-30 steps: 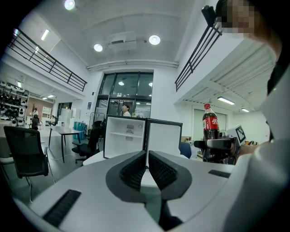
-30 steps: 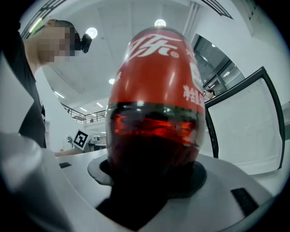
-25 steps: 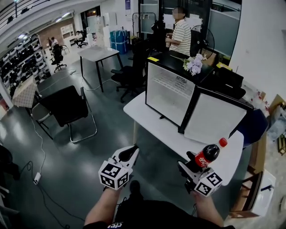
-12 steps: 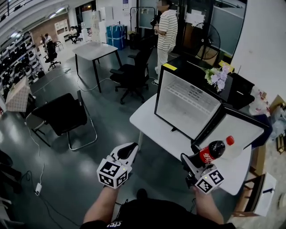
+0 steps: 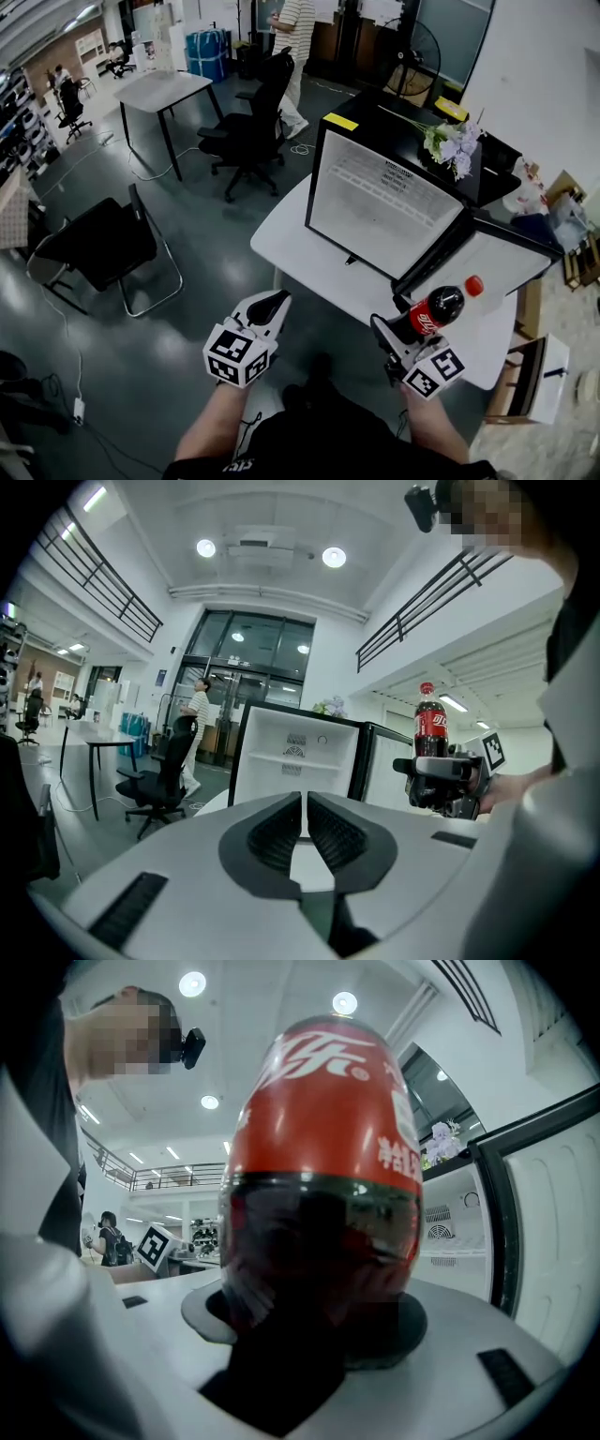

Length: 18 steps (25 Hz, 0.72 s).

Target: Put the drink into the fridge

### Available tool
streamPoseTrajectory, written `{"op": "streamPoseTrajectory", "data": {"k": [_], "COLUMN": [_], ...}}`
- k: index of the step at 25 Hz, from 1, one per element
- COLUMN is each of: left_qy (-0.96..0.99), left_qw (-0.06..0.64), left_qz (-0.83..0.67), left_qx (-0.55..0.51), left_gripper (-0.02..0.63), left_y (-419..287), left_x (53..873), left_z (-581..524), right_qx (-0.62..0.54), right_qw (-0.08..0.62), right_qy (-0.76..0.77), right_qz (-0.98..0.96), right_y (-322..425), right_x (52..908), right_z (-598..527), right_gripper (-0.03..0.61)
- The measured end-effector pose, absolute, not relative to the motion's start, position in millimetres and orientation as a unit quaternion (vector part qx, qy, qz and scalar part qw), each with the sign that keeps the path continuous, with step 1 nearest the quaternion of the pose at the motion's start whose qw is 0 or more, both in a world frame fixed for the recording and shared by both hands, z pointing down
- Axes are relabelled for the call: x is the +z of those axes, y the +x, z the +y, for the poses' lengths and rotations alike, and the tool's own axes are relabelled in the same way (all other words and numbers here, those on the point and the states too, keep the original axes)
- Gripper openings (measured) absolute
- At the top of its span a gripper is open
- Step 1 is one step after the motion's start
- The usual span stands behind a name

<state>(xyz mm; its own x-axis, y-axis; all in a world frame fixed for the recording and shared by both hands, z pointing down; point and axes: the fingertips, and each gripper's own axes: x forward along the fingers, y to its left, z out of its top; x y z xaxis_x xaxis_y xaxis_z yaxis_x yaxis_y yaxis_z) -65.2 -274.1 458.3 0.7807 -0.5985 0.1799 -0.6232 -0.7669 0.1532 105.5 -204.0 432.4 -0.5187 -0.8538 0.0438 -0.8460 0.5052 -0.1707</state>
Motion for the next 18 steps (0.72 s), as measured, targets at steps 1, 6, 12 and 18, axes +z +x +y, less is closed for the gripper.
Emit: {"op": "streamPoseTrajectory", "data": {"k": [1,6,12,18], "left_qy": [0.939,0.944,0.946,0.951], "left_qw": [0.104,0.108,0.11,0.078], "left_qz": [-0.321,-0.302,-0.291,-0.274], "left_qx": [0.062,0.077,0.096,0.12], "left_gripper": [0.034,0.034,0.034,0.034], "left_y": [-60.8,-34.4,13.2,79.2], "left_x": [459.5,469.7,484.9,472.8], "left_z": [-277.1,-304.3,-359.0,-411.8], "right_qx": [-0.087,-0.087,-0.086,-0.055], "right_qw": [0.02,0.008,-0.015,-0.056], "right_qy": [-0.494,-0.505,-0.505,-0.514], "right_qz": [0.865,0.859,0.859,0.854], "right_y": [108.7,126.9,152.5,189.5], "right_x": [434.2,445.5,467.6,482.7], "right_z": [-207.6,-236.0,-282.4,-323.7], "right_gripper": [0.278,0.278,0.278,0.278]}}
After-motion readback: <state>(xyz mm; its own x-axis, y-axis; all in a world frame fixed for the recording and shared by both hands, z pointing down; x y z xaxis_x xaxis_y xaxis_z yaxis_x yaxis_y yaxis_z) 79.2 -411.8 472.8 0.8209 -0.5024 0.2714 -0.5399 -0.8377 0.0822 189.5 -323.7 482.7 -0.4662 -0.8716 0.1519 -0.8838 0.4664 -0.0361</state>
